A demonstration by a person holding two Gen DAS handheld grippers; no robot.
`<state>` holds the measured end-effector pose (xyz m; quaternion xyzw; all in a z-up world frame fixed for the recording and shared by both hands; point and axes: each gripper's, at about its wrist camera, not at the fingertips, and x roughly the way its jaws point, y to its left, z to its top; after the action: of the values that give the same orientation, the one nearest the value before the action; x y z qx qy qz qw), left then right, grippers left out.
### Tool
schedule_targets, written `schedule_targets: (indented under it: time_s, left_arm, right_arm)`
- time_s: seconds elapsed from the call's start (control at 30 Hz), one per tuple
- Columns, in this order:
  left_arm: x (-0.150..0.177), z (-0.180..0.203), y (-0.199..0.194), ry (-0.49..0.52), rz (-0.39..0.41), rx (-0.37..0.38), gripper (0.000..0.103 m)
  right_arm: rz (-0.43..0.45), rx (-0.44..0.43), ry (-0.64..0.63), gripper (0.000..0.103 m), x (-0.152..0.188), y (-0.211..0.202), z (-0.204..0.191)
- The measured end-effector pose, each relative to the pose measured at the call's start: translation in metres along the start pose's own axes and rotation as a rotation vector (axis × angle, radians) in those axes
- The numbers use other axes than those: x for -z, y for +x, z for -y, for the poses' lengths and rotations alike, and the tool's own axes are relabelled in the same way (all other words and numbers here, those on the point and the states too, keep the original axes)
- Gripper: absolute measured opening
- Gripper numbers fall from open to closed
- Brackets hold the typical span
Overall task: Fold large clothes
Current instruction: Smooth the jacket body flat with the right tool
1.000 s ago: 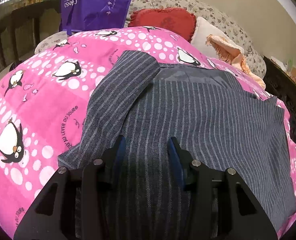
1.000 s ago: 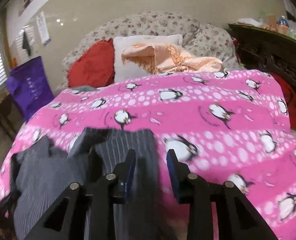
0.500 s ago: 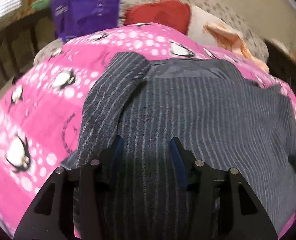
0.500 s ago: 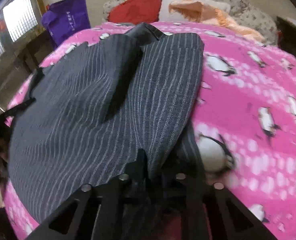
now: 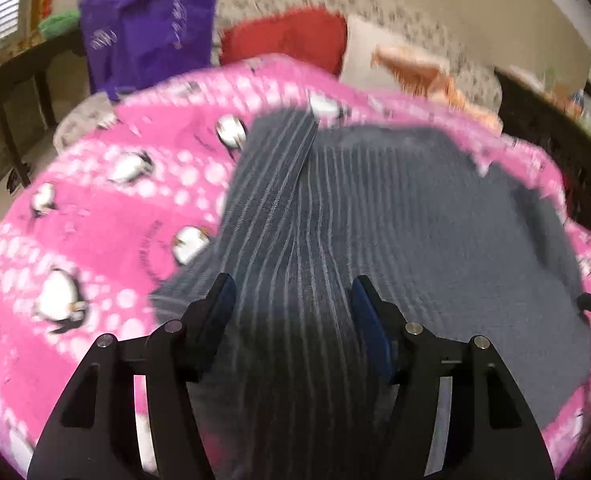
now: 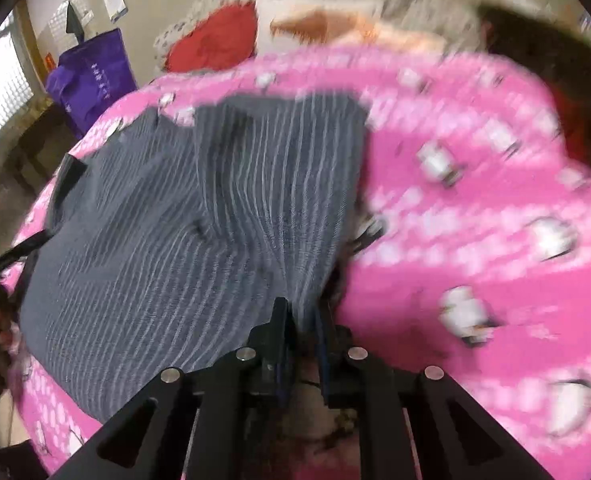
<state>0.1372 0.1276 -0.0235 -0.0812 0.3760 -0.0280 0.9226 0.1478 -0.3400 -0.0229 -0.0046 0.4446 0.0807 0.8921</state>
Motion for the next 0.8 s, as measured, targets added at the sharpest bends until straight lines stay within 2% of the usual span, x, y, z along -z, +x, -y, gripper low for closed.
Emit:
schedule_targets:
  time_s: [0.03, 0.1, 0.17, 0.23, 0.3, 0.37, 0.5, 0.53, 0.57, 0.6, 0.7, 0.73, 0.8]
  left_arm:
    - [0.003, -0.003, -0.014, -0.018, 0.034, 0.007, 0.061]
    - [0.009, -0.008, -0.033, -0.057, 0.063, 0.02, 0.061]
    - [0.021, -0.01, -0.047, -0.078, 0.068, 0.051, 0.061]
    - [0.031, -0.007, -0.053, -0.058, 0.077, 0.033, 0.061]
    - [0.038, -0.005, -0.053, -0.049, 0.059, 0.023, 0.061]
    - [0.041, -0.004, -0.054, -0.062, 0.042, 0.024, 0.061]
    - [0.036, 0.013, -0.07, -0.018, 0.124, 0.035, 0.061]
    - [0.035, 0.021, -0.068, 0.016, 0.133, 0.048, 0.061]
    - [0.036, 0.03, -0.059, 0.059, 0.117, 0.062, 0.061]
    - [0.039, 0.032, -0.051, 0.073, 0.099, 0.064, 0.061]
    - [0.059, 0.022, -0.002, 0.09, -0.031, -0.005, 0.062]
    - [0.061, 0.013, 0.0, 0.051, -0.02, 0.038, 0.062]
    - [0.058, 0.009, -0.001, 0.028, -0.019, 0.035, 0.062]
  right_arm:
    - [0.054, 0.056, -0.033, 0.012, 0.0, -0.018, -0.008]
    - [0.158, 0.061, -0.061, 0.02, -0.001, -0.047, -0.023]
    - [0.194, -0.019, -0.066, 0.048, 0.0, -0.059, -0.043]
    - [0.211, -0.013, -0.078, 0.057, 0.005, -0.057, -0.063]
    - [0.197, -0.016, -0.067, 0.057, 0.013, -0.042, -0.079]
    - [0.17, -0.059, -0.03, 0.057, 0.009, -0.021, -0.092]
    - [0.163, -0.081, -0.036, 0.057, 0.019, -0.009, -0.106]
    - [0.148, -0.059, -0.042, 0.058, 0.025, 0.0, -0.109]
    - [0.123, -0.035, -0.041, 0.065, 0.027, 0.012, -0.107]
    - [0.072, -0.018, -0.03, 0.068, 0.033, 0.03, -0.102]
    - [0.116, -0.102, 0.0, 0.07, 0.047, 0.037, -0.088]
    - [0.117, -0.11, 0.002, 0.07, 0.048, 0.036, -0.088]
    - [0.119, -0.09, -0.019, 0.073, 0.051, 0.036, -0.093]
